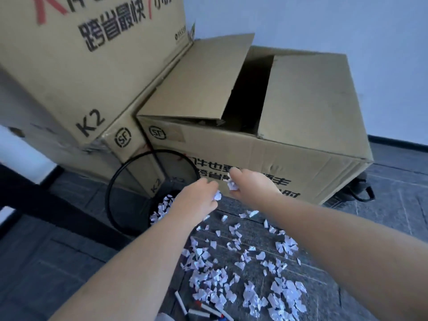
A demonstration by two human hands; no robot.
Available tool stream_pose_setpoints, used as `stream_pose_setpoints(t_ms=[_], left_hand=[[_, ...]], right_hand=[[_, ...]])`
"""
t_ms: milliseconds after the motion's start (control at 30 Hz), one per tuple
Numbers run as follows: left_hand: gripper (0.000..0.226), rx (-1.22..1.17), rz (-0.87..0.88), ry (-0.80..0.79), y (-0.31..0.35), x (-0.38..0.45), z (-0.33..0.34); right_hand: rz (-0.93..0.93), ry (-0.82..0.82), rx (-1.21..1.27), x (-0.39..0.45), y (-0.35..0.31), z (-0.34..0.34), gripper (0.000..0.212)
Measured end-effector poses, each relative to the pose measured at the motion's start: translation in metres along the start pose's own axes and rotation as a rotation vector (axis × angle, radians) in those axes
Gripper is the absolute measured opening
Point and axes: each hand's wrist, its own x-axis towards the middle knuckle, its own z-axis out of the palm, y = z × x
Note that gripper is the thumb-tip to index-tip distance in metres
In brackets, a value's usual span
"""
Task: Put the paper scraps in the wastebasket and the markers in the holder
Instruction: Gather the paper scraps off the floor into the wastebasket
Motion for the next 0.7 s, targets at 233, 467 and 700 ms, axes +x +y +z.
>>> stream_pose_setpoints(t_ms=[233,467,700], left_hand=[[0.009,0.001,-0.023,0.132,-0.025,-0.021,-0.045],[0.016,0.054,-0.110,0.248,-0.068,-0.032,-0.079],[0.022,0.010,-0.198,0.273,-0.126,-0.038,-0.046]], right_hand=[[-0.047,0.078,-0.008,0.010,-0.046,-0.050,0.017],[-0.145,0.170,0.038,0.037,-0.102,-0.076,0.020],[-0.186,0.238,0.175,0.088,-0.150,-0.046,0.015]])
